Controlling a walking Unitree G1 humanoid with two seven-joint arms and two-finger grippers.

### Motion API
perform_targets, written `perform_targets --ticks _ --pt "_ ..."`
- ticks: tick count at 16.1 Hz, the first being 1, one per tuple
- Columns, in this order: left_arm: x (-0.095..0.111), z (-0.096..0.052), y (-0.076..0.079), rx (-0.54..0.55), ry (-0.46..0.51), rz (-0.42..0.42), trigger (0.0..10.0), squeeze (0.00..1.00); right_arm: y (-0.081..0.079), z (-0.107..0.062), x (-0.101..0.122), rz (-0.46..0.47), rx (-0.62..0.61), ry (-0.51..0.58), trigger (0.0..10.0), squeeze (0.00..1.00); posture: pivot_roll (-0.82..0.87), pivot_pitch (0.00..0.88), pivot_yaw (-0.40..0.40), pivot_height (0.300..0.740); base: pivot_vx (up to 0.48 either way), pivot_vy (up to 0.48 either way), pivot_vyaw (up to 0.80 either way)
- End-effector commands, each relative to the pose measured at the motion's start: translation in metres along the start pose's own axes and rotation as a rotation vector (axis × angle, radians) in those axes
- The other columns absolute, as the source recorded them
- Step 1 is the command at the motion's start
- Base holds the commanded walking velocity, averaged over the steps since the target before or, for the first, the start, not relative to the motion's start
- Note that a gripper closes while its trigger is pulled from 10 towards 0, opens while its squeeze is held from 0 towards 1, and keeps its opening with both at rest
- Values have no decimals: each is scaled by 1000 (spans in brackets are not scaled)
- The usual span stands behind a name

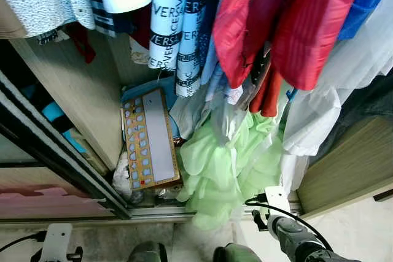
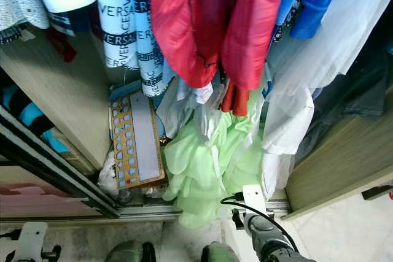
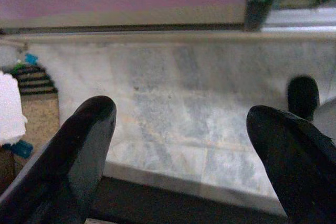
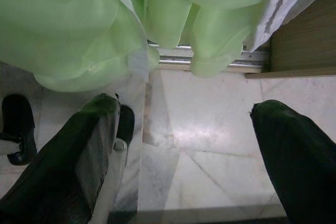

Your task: Clean up the room

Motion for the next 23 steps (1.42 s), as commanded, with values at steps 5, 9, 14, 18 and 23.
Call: perform_targets --ticks 5,9,14,18,23 --pt "147 14 2 -20 290 -142 10000 0 5 -2 4 94 -29 102 10000 0 -12 80 -5 740 0 0 0" --pt "210 -7 2 -136 616 -203 10000 0 53 -15 90 94 -63 420 10000 0 -13 86 -15 740 0 0 0" --pt "205 -24 28 -247 683 -123 10000 0 69 -27 85 30 -76 487 10000 0 -19 112 -17 740 0 0 0" --pt "173 -37 36 -345 627 -71 10000 0 83 -31 84 -46 -97 463 10000 0 -3 124 -24 740 0 0 0" --pt "141 -81 44 -369 637 19 10000 0 90 -36 36 -90 -95 324 10000 0 36 159 -33 740 0 0 0"
Point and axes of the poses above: a point about 5 cm out from each wrist's last joint towards the gripper, its own z axis pointing out of the wrist towards the gripper, its own x axis along the axis of the wrist's last joint, y = z × x, the point moved 3 cm from there along z, pointing out of the wrist towards the gripper, and after that the axes turned 7 degrees about z, right-handed, at the moved point
